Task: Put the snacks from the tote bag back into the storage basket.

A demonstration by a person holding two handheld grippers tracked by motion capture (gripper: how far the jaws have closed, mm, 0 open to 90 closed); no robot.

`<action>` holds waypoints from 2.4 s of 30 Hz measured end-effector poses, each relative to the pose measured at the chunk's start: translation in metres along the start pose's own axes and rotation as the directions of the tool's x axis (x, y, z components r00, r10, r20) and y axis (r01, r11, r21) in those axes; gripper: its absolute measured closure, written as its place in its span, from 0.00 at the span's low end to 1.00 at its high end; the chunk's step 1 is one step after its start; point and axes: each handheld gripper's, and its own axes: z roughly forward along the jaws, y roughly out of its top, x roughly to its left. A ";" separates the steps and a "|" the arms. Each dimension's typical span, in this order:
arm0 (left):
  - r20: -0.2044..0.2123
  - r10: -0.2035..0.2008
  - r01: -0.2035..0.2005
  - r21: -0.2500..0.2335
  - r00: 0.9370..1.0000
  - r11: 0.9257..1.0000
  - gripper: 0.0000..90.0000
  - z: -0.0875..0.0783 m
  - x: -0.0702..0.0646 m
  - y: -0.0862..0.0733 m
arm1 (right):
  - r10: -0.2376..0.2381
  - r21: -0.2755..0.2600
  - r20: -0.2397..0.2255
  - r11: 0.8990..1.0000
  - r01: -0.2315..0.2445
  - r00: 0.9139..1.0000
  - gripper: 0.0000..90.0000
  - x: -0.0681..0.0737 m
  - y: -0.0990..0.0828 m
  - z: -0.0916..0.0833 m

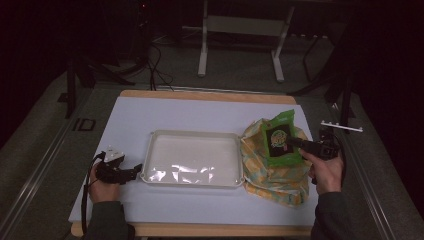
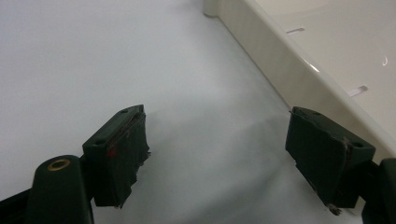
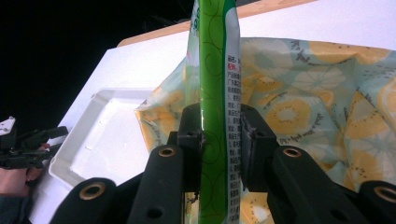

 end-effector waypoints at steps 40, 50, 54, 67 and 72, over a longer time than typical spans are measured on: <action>0.002 -0.004 0.004 -0.003 1.000 1.000 0.23 0.000 0.000 0.000 | -0.050 -0.005 -0.033 0.999 0.049 0.998 0.81 0.027 0.017 0.005; 0.002 -0.004 0.004 -0.003 1.000 1.000 0.23 0.000 0.000 0.000 | -0.061 -0.002 -0.046 0.998 0.061 0.997 0.81 0.035 0.018 0.009; 0.002 -0.004 0.004 -0.004 1.000 1.000 0.23 0.000 0.000 0.000 | -0.063 -0.002 -0.053 0.998 0.063 0.997 0.81 0.038 0.018 0.011; 0.003 -0.005 0.005 -0.004 1.000 1.000 0.24 0.000 0.000 0.000 | -0.072 0.011 -0.079 0.997 0.073 0.994 0.81 0.049 0.016 0.023; 0.004 -0.004 0.004 -0.004 1.000 1.000 0.23 0.000 0.000 0.000 | -0.075 0.014 -0.089 0.997 0.076 0.993 0.81 0.053 0.014 0.027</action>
